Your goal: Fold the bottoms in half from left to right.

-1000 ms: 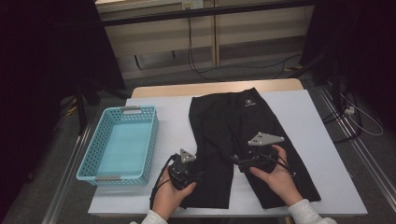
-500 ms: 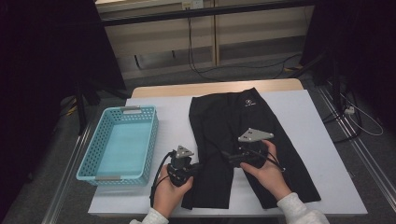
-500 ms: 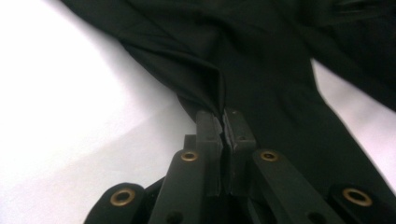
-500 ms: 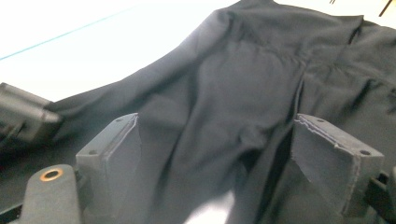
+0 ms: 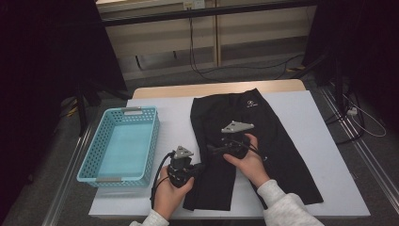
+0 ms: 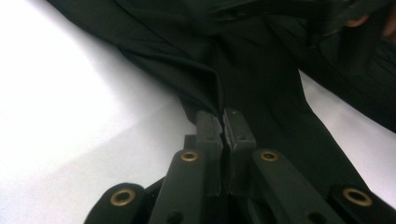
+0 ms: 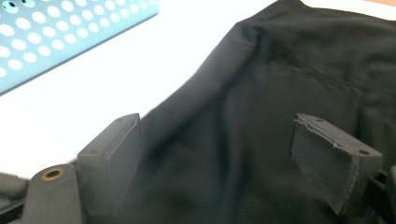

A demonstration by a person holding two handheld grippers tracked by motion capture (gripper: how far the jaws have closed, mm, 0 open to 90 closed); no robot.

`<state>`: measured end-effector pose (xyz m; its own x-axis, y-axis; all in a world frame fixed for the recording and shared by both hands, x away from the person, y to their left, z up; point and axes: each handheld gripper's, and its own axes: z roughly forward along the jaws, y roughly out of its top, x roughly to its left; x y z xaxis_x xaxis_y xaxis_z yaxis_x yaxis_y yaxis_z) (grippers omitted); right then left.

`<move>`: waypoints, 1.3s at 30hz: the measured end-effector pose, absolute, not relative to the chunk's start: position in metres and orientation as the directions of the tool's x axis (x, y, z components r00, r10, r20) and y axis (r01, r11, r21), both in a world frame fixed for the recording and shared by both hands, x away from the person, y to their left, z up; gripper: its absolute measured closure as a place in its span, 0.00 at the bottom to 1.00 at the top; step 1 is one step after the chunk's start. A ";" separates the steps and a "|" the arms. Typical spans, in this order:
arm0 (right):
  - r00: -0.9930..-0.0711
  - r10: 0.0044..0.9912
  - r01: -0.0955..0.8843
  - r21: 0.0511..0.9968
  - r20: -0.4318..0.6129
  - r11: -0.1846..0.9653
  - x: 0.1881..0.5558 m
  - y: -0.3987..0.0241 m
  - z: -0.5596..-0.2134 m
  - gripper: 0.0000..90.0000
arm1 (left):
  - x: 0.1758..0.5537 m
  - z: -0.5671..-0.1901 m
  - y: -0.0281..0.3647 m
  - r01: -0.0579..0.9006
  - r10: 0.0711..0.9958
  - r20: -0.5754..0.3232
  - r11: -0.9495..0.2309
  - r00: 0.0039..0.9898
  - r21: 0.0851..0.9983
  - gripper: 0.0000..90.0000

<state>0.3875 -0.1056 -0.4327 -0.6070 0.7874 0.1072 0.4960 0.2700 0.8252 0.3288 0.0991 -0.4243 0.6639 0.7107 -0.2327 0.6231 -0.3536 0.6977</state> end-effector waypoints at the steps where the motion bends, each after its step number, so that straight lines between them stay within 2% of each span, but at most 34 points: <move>1: -0.608 0.787 0.501 0.821 0.110 0.273 0.389 -0.102 -0.433 0.21 | 0.329 -0.424 0.100 0.622 0.706 -0.233 -0.360 0.668 0.695 0.96; 9: -0.611 0.779 0.541 0.795 0.145 0.276 0.403 -0.081 -0.443 0.24 | 0.329 -0.424 0.101 0.625 0.710 -0.238 -0.350 0.663 0.698 0.96; 21: -0.586 0.788 0.592 0.765 0.191 0.254 0.414 -0.077 -0.458 0.46 | 0.329 -0.425 0.100 0.625 0.708 -0.238 -0.353 0.665 0.697 0.96; 27: -0.615 0.765 0.587 0.760 0.193 0.280 0.416 -0.070 -0.460 0.75 | 0.329 -0.427 0.101 0.628 0.710 -0.238 -0.354 0.663 0.694 0.96; 39: -0.588 0.766 0.640 0.728 0.260 0.245 0.427 -0.074 -0.463 0.99 | 0.331 -0.429 0.101 0.629 0.705 -0.247 -0.350 0.665 0.694 0.96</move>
